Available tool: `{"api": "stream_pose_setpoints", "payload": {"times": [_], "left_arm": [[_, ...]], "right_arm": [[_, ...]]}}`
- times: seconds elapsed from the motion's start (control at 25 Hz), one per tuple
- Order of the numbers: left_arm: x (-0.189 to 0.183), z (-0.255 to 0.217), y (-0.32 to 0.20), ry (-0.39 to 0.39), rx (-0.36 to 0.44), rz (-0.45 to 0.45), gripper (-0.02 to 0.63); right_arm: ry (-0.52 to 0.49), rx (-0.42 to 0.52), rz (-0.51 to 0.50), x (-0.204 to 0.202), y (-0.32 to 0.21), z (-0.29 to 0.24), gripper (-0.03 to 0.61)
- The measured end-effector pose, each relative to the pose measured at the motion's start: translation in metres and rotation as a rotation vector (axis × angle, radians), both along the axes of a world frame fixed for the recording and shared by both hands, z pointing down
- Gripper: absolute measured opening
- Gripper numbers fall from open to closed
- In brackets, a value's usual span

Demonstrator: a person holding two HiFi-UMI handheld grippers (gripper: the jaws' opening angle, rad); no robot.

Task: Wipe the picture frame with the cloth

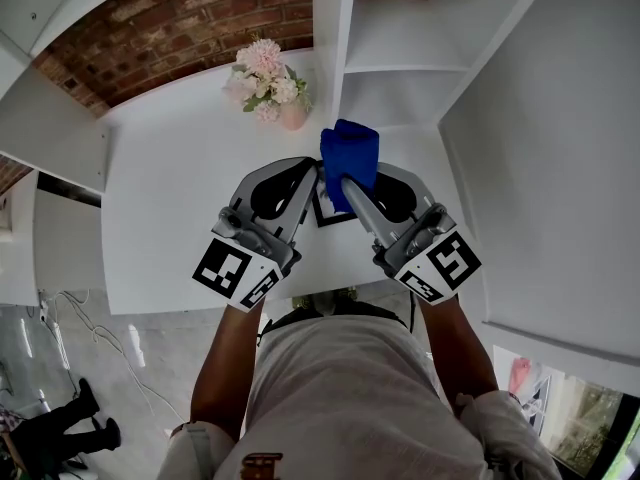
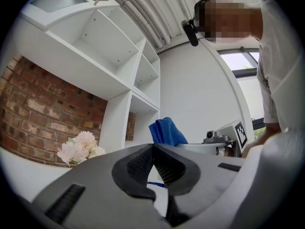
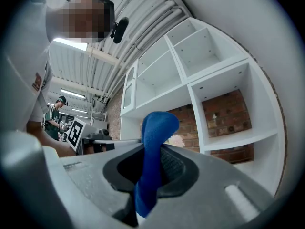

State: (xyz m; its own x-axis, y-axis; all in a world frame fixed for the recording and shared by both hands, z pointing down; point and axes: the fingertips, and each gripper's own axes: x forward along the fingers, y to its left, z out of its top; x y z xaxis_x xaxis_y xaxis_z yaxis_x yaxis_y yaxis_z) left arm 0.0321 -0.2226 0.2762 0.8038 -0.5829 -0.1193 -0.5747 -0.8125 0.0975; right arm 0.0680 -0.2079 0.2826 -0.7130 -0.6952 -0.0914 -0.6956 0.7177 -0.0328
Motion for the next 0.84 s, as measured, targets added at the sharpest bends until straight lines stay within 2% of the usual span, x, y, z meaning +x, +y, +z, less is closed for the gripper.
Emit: {"api": "stream_pose_setpoints", "payload": {"times": [0.84], "left_arm": [[0.0014,-0.0003,0.0059,0.003,-0.003,0.015,0.000]], "right_arm": [[0.005,0.004,0.005,0.0007,0.0085,-0.0036,0.057]]}}
